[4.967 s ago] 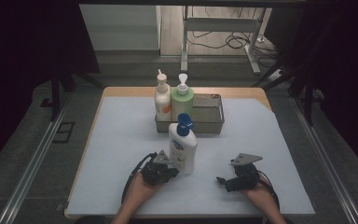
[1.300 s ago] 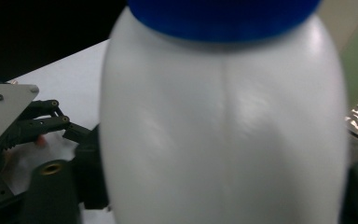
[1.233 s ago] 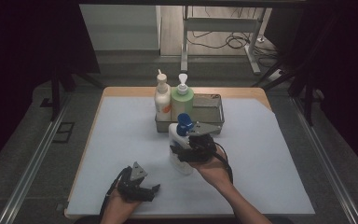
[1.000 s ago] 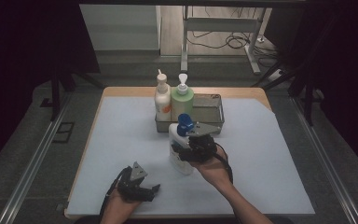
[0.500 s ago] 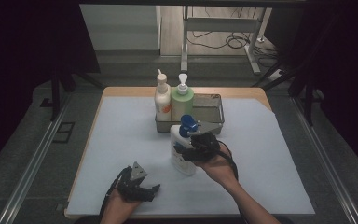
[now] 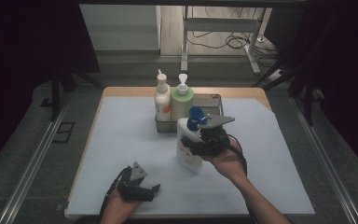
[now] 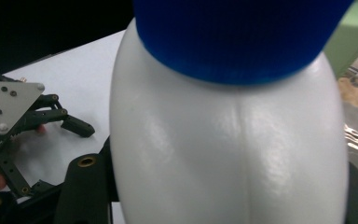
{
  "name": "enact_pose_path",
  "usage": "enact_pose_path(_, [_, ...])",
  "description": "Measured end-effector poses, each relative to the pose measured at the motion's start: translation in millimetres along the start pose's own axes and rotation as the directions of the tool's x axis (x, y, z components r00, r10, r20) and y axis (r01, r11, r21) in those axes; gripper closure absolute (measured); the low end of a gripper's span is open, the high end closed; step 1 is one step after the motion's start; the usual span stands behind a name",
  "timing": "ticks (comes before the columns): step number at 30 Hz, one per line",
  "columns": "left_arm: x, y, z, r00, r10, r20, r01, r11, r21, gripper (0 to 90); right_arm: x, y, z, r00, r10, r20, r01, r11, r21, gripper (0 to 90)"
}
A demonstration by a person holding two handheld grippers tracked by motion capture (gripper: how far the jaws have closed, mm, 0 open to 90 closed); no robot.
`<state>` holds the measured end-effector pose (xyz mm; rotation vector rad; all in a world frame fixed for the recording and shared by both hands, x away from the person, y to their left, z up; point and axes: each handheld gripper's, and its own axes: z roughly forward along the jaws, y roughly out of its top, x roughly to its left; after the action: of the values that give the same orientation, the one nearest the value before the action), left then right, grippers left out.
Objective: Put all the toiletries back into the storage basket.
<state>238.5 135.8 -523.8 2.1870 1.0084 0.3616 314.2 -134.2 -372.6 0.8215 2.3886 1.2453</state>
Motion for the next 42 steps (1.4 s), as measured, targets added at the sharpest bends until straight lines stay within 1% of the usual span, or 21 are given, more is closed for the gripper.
enact_pose_path(6, [0.0, 0.0, 0.0, 1.0000, 0.000, 0.000, 0.000, 1.0000, 0.000, 12.0, -10.0, 9.2, -10.9, 0.9998, 0.005, 0.018, -0.005, 1.000, -0.013, 40.1])
enact_pose_path(7, [0.0, 0.0, 0.0, 1.0000, 0.000, 0.000, 0.000, 1.0000, 0.000, 12.0, -10.0, 9.2, -10.9, 0.9998, 0.005, 0.018, -0.005, 1.000, -0.013, 40.1])
enact_pose_path(8, [0.0, 0.0, 0.0, 1.0000, 0.000, 0.000, 0.000, 1.0000, 0.000, 12.0, -13.1, 12.5, -14.2, 0.9997, 0.010, 0.022, -0.009, 1.000, -0.017, 40.1])
enact_pose_path(9, [0.0, 0.0, 0.0, 1.0000, 0.000, 0.000, 0.000, 1.0000, 0.000, 12.0, -13.1, 12.5, -14.2, 0.9997, 0.010, 0.022, -0.009, 1.000, -0.017, 40.1])
enact_pose_path(10, [0.0, 0.0, 0.0, 1.0000, 0.000, 0.000, 0.000, 1.0000, 0.000, 12.0, -16.3, 16.0, -17.3, 0.9995, 0.014, 0.027, -0.013, 1.000, -0.024, 40.2])
enact_pose_path(17, [0.1, 0.0, -0.1, 1.0000, 0.000, 0.001, 0.000, 1.0000, 0.002, 12.0, -26.0, 28.6, -27.0, 0.9987, 0.022, 0.046, -0.020, 0.999, -0.040, 40.2])
enact_pose_path(18, [0.1, 0.0, 0.0, 1.0000, -0.001, 0.001, 0.001, 1.0000, 0.001, 12.0, -30.1, 33.1, -30.1, 0.9981, 0.024, 0.056, -0.022, 0.999, -0.045, 40.2])
enact_pose_path(19, [0.1, 0.0, 0.0, 1.0000, -0.001, 0.001, 0.001, 1.0000, 0.001, 12.0, -30.1, 33.1, -30.1, 0.9981, 0.024, 0.056, -0.022, 0.999, -0.045, 40.2])
enact_pose_path(20, [0.1, 0.0, -0.1, 1.0000, 0.000, 0.001, 0.000, 1.0000, 0.001, 12.0, -34.4, 37.4, -32.9, 0.9972, 0.027, 0.070, -0.024, 0.999, -0.047, 40.2])
enact_pose_path(23, [0.1, 0.0, -0.1, 1.0000, 0.000, 0.001, 0.000, 1.0000, 0.001, 12.0, -40.9, 42.9, -35.9, 0.9953, 0.030, 0.092, -0.026, 0.999, -0.046, 40.2])
enact_pose_path(31, [0.2, 0.0, 0.0, 1.0000, -0.001, 0.001, 0.001, 1.0000, 0.001, 12.0, -59.9, 51.3, -38.6, 0.9889, 0.059, 0.136, -0.053, 0.997, -0.048, 40.3])
enact_pose_path(33, [0.2, 0.0, 0.0, 1.0000, -0.001, 0.001, 0.001, 1.0000, 0.001, 12.0, -62.0, 52.1, -38.7, 0.9881, 0.063, 0.140, -0.057, 0.997, -0.050, 40.3])
enact_pose_path(34, [0.0, 0.0, -0.1, 1.0000, -0.004, 0.001, 0.004, 1.0000, 0.001, 12.0, -66.3, 53.8, -38.6, 0.9858, 0.072, 0.152, -0.065, 0.997, -0.051, 40.3])
enact_pose_path(35, [0.5, 0.1, -0.3, 1.0000, 0.004, 0.001, -0.004, 1.0000, 0.004, 12.0, -68.7, 54.5, -38.5, 0.9851, 0.074, 0.155, -0.067, 0.996, -0.052, 40.3])
enact_pose_path(38, [0.2, 0.0, 0.0, 1.0000, -0.001, 0.001, 0.001, 1.0000, 0.001, 12.0, -75.7, 57.0, -37.5, 0.9824, 0.092, 0.162, -0.083, 0.995, -0.061, 40.3])
enact_pose_path(42, [0.1, 0.0, 0.0, 1.0000, -0.001, 0.000, 0.001, 1.0000, 0.000, 12.0, -83.7, 60.6, -35.5, 0.9803, 0.097, 0.172, -0.087, 0.994, -0.066, 40.3])
